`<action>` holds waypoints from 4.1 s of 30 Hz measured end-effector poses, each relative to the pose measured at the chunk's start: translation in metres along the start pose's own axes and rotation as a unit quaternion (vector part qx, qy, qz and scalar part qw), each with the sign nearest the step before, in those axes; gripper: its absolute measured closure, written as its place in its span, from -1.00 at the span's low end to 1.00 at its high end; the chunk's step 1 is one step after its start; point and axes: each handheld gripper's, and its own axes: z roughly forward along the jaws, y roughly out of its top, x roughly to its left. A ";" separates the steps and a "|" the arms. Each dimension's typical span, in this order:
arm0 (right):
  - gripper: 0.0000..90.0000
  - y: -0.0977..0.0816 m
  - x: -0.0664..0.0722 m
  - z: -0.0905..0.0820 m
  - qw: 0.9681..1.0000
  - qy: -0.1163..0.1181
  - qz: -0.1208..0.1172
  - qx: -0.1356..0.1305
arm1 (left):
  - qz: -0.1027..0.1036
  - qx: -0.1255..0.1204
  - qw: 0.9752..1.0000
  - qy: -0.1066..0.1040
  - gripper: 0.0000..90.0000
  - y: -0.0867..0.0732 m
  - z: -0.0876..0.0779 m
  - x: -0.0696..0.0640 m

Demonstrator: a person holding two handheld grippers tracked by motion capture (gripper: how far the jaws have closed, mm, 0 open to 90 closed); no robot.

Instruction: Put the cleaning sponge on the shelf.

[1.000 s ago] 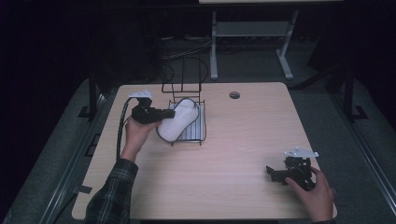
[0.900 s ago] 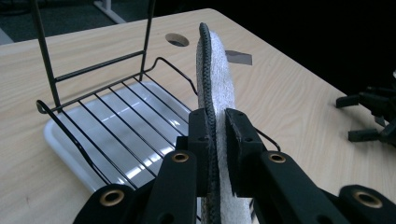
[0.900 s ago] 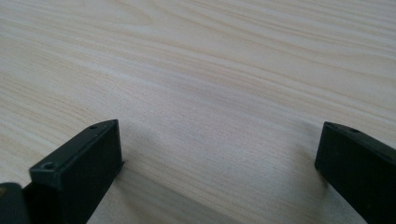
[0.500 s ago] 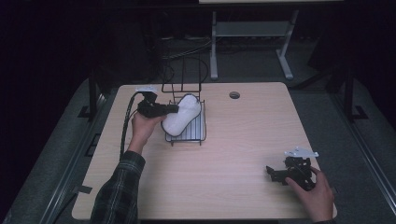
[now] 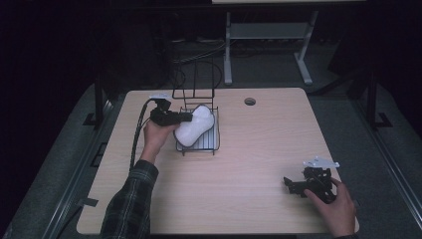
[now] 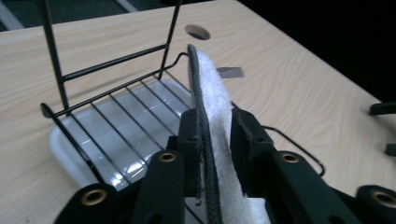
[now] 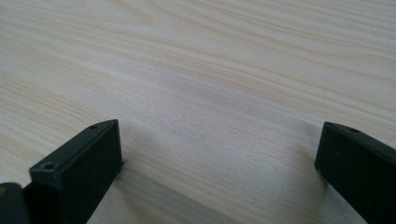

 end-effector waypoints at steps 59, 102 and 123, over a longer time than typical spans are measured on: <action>-1.00 0.000 0.000 0.000 1.000 0.000 0.000 0.000 | 0.053 0.050 0.997 0.018 0.17 -0.046 -0.013 -0.036; -1.00 0.000 0.000 0.000 1.000 0.000 0.000 0.000 | 0.090 0.074 0.989 0.095 -0.67 -0.116 -0.090 -0.083; -1.00 0.000 0.000 0.000 1.000 0.000 0.001 0.000 | 0.080 0.108 0.981 0.138 -0.69 -0.177 -0.115 -0.093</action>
